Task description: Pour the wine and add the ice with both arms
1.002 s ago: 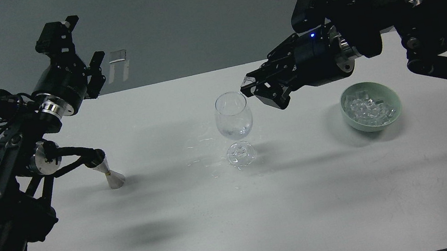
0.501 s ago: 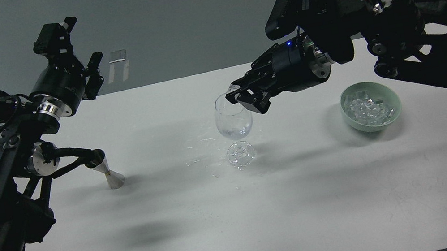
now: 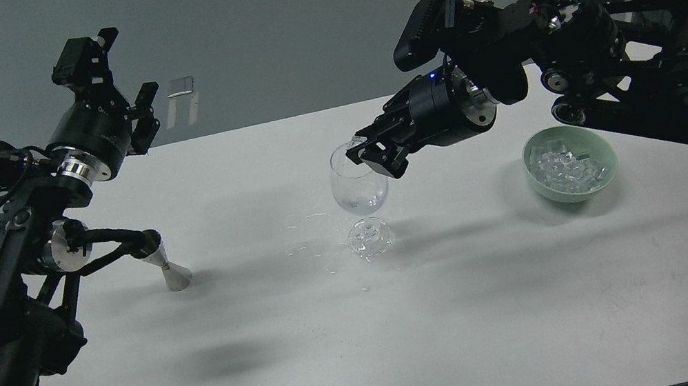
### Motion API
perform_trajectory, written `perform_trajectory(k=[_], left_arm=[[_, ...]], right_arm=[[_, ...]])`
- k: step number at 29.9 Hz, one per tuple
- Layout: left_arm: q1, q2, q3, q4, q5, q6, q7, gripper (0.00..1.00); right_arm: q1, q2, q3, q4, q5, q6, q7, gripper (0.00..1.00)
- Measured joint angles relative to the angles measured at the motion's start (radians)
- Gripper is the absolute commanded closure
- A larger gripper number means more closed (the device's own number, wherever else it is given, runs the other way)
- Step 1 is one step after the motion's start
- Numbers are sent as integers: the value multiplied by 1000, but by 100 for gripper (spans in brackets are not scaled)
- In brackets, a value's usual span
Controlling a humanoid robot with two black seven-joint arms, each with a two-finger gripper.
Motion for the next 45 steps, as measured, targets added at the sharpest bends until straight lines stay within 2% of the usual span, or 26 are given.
perform_trajectory(k=[5, 8, 23, 28, 36, 38, 40, 43, 45], left_arm=[[0, 2, 0, 0, 0, 0, 0, 2], [0, 3, 0, 0, 0, 0, 0, 2], [2, 10, -5, -2, -1, 0, 0, 2], [2, 18, -6, -2, -1, -2, 0, 2], [-8, 17, -5, -1, 0, -4, 0, 2], [-9, 17, -5, 0, 0, -4, 0, 2], [-11, 17, -4, 1, 0, -5, 1, 2], [-11, 19, -4, 2, 0, -6, 2, 2], [-11, 19, -3, 2, 0, -6, 2, 2]], right_arm=[[-3, 2, 0, -5, 1, 0, -1, 70], [-5, 4, 0, -5, 1, 0, -1, 63], [15, 2, 41, -23, 13, -2, -2, 55], [92, -18, 126, -178, 116, -23, -3, 53], [134, -43, 230, -478, 510, -26, -2, 53], [101, -54, 261, -525, 626, -34, 0, 45], [50, -55, 309, -542, 736, -60, 1, 22], [-83, -28, 435, -553, 916, -134, 1, 3], [-158, 3, 510, -563, 991, -167, 1, 2]])
